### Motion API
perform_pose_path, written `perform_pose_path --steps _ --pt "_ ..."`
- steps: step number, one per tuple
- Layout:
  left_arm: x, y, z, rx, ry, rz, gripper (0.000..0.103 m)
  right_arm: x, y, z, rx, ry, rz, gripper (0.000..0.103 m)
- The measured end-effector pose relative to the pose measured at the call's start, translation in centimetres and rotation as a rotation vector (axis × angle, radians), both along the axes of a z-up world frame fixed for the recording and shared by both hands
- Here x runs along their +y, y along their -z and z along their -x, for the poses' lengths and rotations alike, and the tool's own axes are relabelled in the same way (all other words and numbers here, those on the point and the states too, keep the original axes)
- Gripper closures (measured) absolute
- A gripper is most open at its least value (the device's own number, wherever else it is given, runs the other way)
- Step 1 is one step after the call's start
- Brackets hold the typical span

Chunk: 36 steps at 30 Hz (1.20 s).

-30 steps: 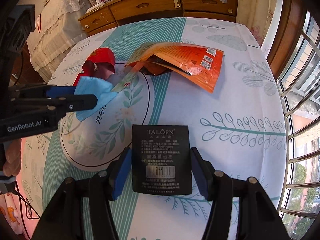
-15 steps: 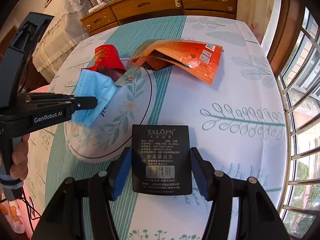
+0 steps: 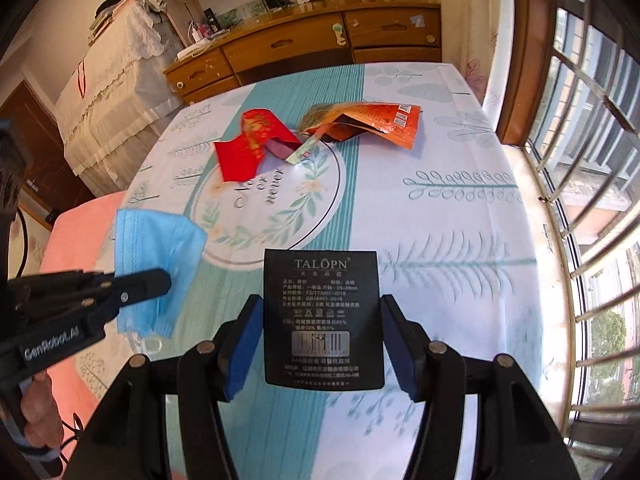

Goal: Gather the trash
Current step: 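Grasp the black tag card with the right tool while the left tool grasps the blue mask, then carry the blue mask and black tag card over the bin with both tools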

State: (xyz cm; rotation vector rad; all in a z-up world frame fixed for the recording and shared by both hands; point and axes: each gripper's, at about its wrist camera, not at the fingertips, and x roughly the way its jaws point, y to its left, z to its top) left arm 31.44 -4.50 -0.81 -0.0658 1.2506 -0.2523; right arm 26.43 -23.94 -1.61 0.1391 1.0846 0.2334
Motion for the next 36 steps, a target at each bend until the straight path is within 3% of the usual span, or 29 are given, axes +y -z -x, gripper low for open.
perform_pose_path --steps 9,18,27,32,36 --pt "4.5 -4.4 13.0 -0.062 0.074 0.075 0.097 3.9 -3.5 13.7 -0.052 0.123 -0.055 0.044" --pt "6.4 -4.8 23.3 -0.047 0.167 0.099 0.097 6.1 -2.4 24.3 0.042 0.201 -0.079 0.044" --pt "5.2 -1.1 28.5 0.055 0.198 0.108 0.097 5.1 1.7 29.3 0.192 0.241 -0.101 0.044" --pt "3.6 2.8 30.0 0.109 0.192 0.096 0.097 3.7 5.9 30.3 0.269 0.267 -0.151 0.044" --pt "2.6 7.6 30.7 0.158 0.169 0.083 0.097 2.7 10.9 30.2 0.322 0.280 -0.186 0.044"
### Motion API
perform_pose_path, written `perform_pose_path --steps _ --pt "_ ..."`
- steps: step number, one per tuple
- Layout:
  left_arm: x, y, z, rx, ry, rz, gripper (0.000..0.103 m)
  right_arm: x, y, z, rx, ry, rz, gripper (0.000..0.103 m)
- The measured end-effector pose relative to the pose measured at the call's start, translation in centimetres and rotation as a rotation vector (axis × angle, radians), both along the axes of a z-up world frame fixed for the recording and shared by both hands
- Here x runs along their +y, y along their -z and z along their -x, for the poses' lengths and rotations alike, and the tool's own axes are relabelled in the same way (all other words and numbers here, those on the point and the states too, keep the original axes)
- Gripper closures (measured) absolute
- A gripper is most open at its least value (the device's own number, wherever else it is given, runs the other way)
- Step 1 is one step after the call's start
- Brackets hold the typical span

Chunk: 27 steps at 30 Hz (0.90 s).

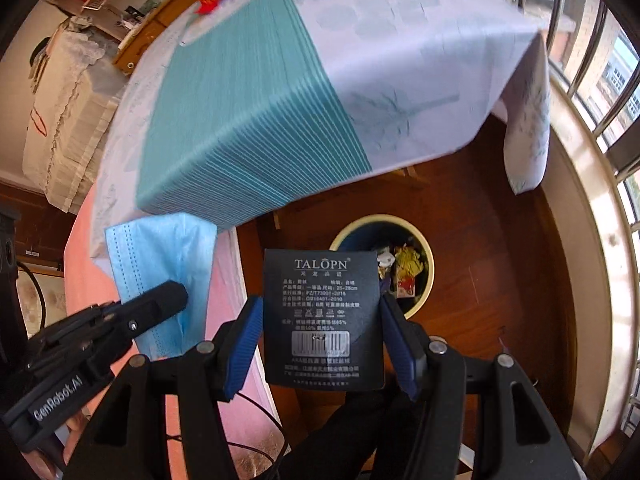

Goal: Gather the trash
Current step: 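Carry the blue mask and black tag card over the bin with both tools, then open both tools to drop the mask and tag card into the bin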

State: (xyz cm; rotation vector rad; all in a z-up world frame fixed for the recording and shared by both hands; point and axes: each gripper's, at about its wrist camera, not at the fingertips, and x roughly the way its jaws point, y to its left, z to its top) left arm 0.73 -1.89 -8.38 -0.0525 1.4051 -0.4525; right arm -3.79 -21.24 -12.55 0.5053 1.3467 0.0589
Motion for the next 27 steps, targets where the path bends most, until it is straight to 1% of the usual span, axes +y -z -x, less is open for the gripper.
perform_pose_path --steps 2,3,8,12,13,18,21,23,25,26,27 --pt "-0.4 2.9 0.1 0.021 -0.019 -0.013 0.097 -0.4 2.7 -0.2 0.020 0.010 -0.009 0.044" --pt "-0.6 3.8 0.2 0.026 -0.025 -0.015 0.097 -0.5 3.9 -0.3 0.027 0.014 -0.011 0.044" --pt "-0.8 10.3 0.1 0.053 -0.067 -0.042 0.097 -1.0 9.8 -1.1 0.054 0.033 -0.034 0.044" --pt "-1.0 15.7 -0.3 0.081 -0.083 -0.068 0.097 -1.3 14.7 -1.6 0.087 0.049 -0.042 0.044" --pt "-1.0 17.2 -0.4 0.089 -0.091 -0.069 0.097 -1.3 15.7 -1.8 0.092 0.054 -0.045 0.044" --pt "-1.1 22.5 -1.2 0.103 -0.112 -0.059 0.096 -1.5 20.6 -2.3 0.118 0.079 -0.056 0.043" --pt "-1.4 24.8 -1.4 0.101 -0.125 -0.068 0.080 -1.7 22.8 -2.6 0.135 0.100 -0.071 0.043" --pt "-1.2 26.0 -1.5 0.095 -0.134 -0.090 0.049 -1.8 24.1 -2.9 0.156 0.115 -0.096 0.043" --pt "-0.8 26.8 -1.7 0.085 -0.155 -0.104 0.039 -1.8 25.3 -3.1 0.183 0.129 -0.104 0.043" --pt "-0.6 26.9 -1.7 0.086 -0.159 -0.102 0.035 -1.7 25.7 -3.3 0.194 0.127 -0.097 0.042" --pt "-0.4 27.1 -1.7 0.086 -0.164 -0.102 0.033 -1.6 25.9 -3.4 0.201 0.123 -0.090 0.038"
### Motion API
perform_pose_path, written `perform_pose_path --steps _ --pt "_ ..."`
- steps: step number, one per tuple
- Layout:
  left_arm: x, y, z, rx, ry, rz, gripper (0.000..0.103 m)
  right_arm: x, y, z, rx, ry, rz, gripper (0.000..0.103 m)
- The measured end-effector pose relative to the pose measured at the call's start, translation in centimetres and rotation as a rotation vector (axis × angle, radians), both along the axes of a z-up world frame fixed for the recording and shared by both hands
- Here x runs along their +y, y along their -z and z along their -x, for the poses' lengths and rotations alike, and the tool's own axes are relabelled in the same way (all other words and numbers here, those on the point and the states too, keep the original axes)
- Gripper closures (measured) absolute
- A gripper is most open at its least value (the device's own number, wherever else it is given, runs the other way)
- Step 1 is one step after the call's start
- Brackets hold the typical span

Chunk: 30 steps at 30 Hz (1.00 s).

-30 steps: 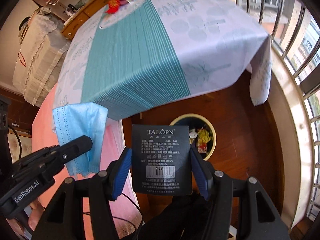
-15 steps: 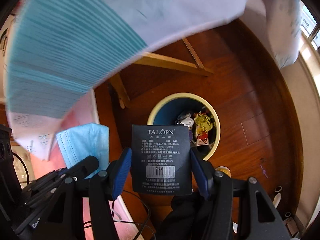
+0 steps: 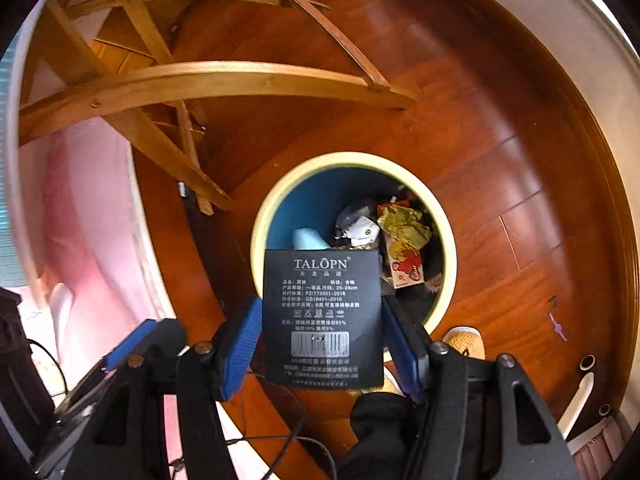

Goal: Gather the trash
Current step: 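Open both tools to drop the mask and tag card into the bin, then raise both open tools back toward the last items on the table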

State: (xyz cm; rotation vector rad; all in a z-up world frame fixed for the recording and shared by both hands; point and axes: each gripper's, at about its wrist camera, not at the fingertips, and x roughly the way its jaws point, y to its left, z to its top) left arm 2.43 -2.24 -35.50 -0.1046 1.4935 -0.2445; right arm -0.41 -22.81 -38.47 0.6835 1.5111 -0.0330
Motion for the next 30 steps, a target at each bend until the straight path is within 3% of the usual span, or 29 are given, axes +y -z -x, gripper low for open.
perform_pose_path --steps 2,8,19,30 --pt "0.2 0.1 -0.1 -0.006 -0.005 -0.016 0.016 0.4 0.3 -0.2 -0.001 -0.014 0.008 0.033" --pt "1.3 -0.6 -0.2 -0.027 -0.019 -0.046 0.006 1.1 0.2 -0.5 -0.014 -0.063 0.077 0.027" --pt "2.3 -3.1 -0.3 -0.064 -0.008 -0.079 0.002 1.7 -1.4 -0.6 -0.007 -0.101 0.164 0.026" --pt "1.9 -8.2 0.3 -0.063 0.020 -0.064 0.001 1.2 -6.4 -0.3 0.006 -0.103 0.210 0.025"
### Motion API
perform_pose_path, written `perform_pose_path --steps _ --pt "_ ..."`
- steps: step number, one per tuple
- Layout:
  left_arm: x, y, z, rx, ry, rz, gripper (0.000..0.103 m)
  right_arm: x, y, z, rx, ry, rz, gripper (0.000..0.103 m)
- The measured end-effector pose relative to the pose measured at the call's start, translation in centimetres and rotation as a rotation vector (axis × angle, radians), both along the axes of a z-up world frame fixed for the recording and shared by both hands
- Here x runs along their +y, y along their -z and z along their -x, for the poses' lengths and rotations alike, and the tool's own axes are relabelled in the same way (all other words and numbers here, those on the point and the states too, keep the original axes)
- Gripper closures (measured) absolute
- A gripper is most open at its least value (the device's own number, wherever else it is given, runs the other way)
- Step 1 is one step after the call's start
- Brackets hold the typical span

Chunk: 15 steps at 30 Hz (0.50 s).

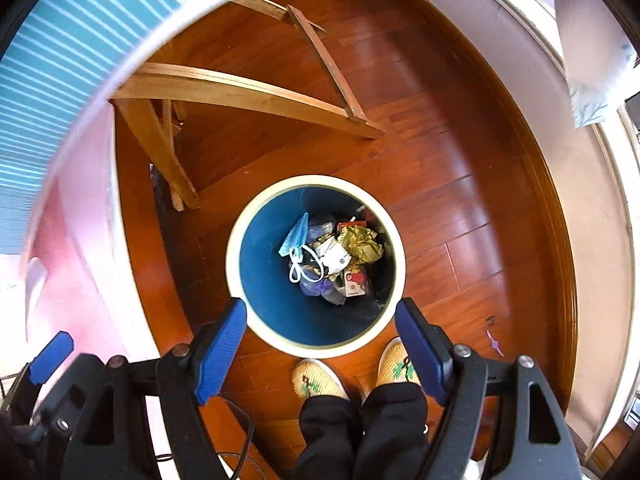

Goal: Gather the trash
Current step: 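Raise both open tools back toward the last items on the table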

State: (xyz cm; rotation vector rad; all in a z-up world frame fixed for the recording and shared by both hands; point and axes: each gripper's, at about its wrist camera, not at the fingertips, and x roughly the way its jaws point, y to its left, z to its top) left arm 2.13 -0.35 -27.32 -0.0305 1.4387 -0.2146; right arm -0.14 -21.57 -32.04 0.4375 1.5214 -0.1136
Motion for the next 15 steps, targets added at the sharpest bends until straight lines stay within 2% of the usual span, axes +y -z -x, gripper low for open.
perform_pose_path --steps 6,10,15 --pt "-0.4 -4.3 0.4 -0.013 0.006 0.018 0.001 -0.3 -4.7 0.2 -0.022 -0.011 -0.018 0.023" --pt "-0.3 -8.7 0.3 -0.049 -0.002 0.028 0.001 -0.5 -8.8 0.3 -0.044 -0.025 -0.040 0.023" --pt "0.2 -15.5 0.3 -0.124 -0.020 0.037 0.001 -0.5 -15.2 0.7 -0.102 -0.072 -0.051 0.023"
